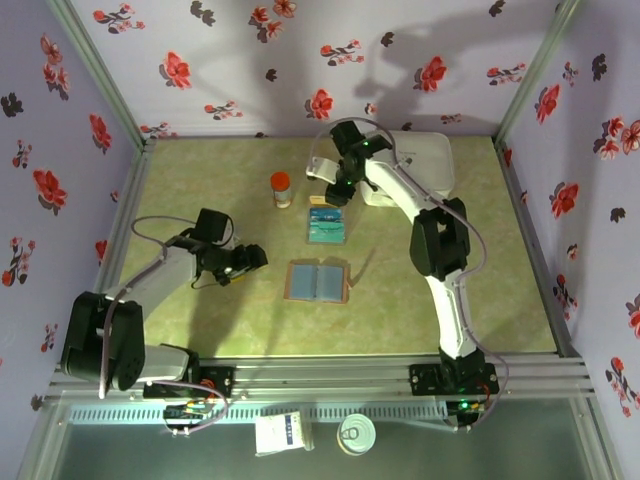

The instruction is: Take the credit cards out of the card holder

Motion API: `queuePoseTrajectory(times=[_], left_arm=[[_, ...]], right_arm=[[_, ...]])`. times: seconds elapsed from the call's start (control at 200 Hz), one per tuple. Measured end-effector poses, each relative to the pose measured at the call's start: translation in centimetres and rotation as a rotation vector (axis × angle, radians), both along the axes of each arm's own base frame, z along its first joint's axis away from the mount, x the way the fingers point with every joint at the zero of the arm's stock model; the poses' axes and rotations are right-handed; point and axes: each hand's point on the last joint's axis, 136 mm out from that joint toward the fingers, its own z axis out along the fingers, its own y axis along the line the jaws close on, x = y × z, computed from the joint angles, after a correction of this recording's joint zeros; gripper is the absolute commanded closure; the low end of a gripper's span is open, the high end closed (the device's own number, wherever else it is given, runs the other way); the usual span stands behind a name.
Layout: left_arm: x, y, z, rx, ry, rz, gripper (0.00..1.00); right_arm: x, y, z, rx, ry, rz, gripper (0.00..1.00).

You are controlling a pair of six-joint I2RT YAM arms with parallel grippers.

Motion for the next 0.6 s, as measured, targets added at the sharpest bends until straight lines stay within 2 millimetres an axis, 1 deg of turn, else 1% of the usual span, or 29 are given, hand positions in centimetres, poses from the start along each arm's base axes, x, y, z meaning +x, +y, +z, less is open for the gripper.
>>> queuePoseTrajectory(times=[0.03, 0.07, 0.1, 0.11, 0.12, 0.135, 0.15, 0.3, 0.385, 0.47, 0.6], left_arm=[[0.3, 0.3, 0.3, 0.014, -0.013, 0.006, 0.01], [0.8, 0.9, 0.7, 0.039, -0.034, 0.019, 0.0], [1.2, 1.3, 0.9, 0.055, -0.047, 0.031, 0.0], [1.4, 1.4, 1.0, 0.061, -0.052, 0.035, 0.0], [1.5, 1.5, 1.0, 0.066, -0.055, 0.038, 0.0], [1.8, 1.8, 1.2, 0.077, -0.064, 0.045, 0.0], [1.9, 2.0, 1.3, 0.085, -0.07, 0.052, 0.0], [3.9, 4.7, 2.2, 0.214, -0.141, 0.107, 0.0], [5.1, 6.4, 3.0, 0.313, -0.195, 0.137, 0.0], [6.3, 8.4, 3.6, 0.417, -0.253, 0.176, 0.0], [7.5, 11.6, 4.7, 0.561, -0.349, 0.243, 0.0]], right_arm=[[-0.2, -0.4, 0.1, 0.005, -0.007, -0.021, 0.37], [-0.5, -1.0, 0.4, 0.011, -0.019, -0.051, 0.29], [-0.7, -1.5, 0.6, 0.017, -0.03, -0.074, 0.18], [-0.8, -1.6, 0.7, 0.02, -0.036, -0.078, 0.11], [-0.9, -1.7, 0.9, 0.021, -0.043, -0.079, 0.07], [-1.0, -2.0, 1.1, 0.027, -0.046, -0.104, 0.02], [-1.0, -2.1, 1.3, 0.031, -0.059, -0.107, 0.01], [-2.1, -4.5, 3.7, 0.076, -0.16, -0.244, 0.01], [-2.8, -5.9, 4.2, 0.104, -0.212, -0.333, 0.01], [-3.8, -8.0, 3.5, 0.12, -0.25, -0.445, 0.01], [-5.4, -12.2, 1.2, 0.13, -0.288, -0.642, 0.01]])
